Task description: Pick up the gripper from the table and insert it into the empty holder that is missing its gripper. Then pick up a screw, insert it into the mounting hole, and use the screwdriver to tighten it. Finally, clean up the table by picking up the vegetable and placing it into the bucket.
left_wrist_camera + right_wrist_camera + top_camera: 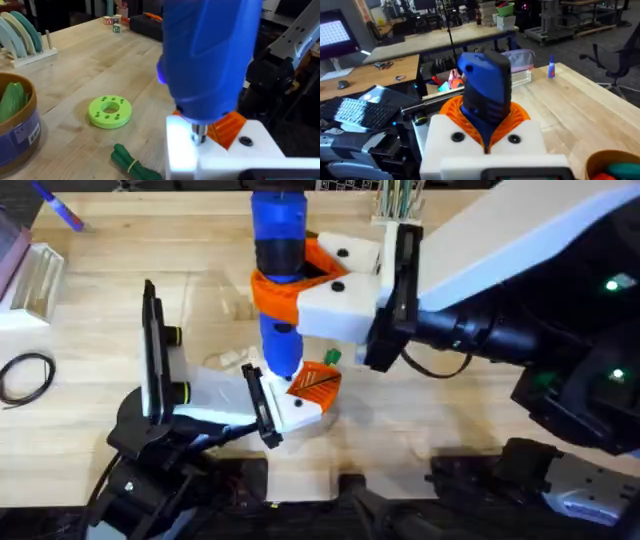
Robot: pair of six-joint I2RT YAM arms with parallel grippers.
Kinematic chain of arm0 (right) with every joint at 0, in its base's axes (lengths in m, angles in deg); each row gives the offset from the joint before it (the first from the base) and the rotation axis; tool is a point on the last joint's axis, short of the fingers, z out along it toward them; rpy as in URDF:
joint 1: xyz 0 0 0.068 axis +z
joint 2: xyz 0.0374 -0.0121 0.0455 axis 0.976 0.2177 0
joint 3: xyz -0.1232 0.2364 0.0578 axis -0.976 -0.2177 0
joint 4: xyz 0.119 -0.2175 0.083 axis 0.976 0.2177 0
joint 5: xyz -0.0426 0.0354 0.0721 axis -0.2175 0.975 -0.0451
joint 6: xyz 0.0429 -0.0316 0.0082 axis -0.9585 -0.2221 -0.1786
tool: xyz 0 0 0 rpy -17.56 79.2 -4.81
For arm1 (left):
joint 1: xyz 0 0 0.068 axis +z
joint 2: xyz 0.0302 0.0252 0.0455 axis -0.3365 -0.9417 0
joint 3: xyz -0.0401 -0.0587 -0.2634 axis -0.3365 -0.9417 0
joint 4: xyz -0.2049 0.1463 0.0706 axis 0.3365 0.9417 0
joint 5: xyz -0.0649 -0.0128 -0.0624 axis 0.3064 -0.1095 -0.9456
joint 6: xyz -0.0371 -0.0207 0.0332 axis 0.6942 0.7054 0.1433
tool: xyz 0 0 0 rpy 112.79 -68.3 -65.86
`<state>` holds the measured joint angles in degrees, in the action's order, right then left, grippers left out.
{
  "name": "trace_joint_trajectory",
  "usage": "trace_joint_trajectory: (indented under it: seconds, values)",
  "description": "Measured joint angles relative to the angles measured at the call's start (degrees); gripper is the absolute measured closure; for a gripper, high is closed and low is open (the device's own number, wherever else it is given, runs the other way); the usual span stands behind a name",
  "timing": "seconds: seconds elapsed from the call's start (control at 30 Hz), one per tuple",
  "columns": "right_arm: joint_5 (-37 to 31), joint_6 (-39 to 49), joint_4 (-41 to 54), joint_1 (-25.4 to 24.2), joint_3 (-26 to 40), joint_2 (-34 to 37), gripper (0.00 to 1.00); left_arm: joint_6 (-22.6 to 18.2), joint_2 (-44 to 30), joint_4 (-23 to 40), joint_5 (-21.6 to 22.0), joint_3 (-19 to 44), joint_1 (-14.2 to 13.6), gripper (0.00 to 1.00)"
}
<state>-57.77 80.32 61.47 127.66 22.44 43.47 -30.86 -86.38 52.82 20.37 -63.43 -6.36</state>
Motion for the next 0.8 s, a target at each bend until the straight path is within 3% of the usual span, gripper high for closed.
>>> trace_joint_trajectory:
  seconds: [0.2, 0.8]
  values:
    - [0.0, 0.0, -4.5, 0.0, 0.0, -0.1, 0.981, 0.0, 0.0, 0.0, 0.0, 0.0, 0.0, 0.996]
    - [0.0, 0.0, -2.9, 0.0, 0.0, -0.3, 0.981, 0.0, 0.0, 0.0, 0.0, 0.0, 0.0, 0.996]
